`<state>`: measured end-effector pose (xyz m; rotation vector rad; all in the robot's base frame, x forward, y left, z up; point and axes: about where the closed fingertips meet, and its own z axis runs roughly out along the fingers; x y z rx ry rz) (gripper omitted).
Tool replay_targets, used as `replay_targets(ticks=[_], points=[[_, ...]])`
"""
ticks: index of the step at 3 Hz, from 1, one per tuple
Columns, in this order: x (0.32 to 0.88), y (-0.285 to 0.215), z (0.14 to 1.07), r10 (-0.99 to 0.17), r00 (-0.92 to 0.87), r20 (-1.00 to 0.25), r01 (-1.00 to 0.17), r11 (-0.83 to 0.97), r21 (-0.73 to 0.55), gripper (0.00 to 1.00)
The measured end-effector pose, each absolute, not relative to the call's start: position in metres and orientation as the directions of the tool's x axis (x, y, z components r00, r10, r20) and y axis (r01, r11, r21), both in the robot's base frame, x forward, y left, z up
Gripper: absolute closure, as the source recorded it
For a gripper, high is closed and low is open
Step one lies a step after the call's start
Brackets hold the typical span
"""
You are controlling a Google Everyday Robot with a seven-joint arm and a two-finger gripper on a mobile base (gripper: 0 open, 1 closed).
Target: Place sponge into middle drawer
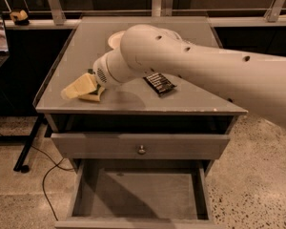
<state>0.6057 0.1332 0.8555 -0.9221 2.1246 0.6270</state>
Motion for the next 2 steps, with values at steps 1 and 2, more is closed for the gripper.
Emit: replay_targets(ticks=[1,2], points=[[0.6085,0.1339,0.8493,-0.415,-0.494,-0.764,-0.766,0.623,0.157,0.00],[0.6122,0.1329,0.8398,-0.416,-0.506,-0.756,-0.768,0.616,0.176,0.00]])
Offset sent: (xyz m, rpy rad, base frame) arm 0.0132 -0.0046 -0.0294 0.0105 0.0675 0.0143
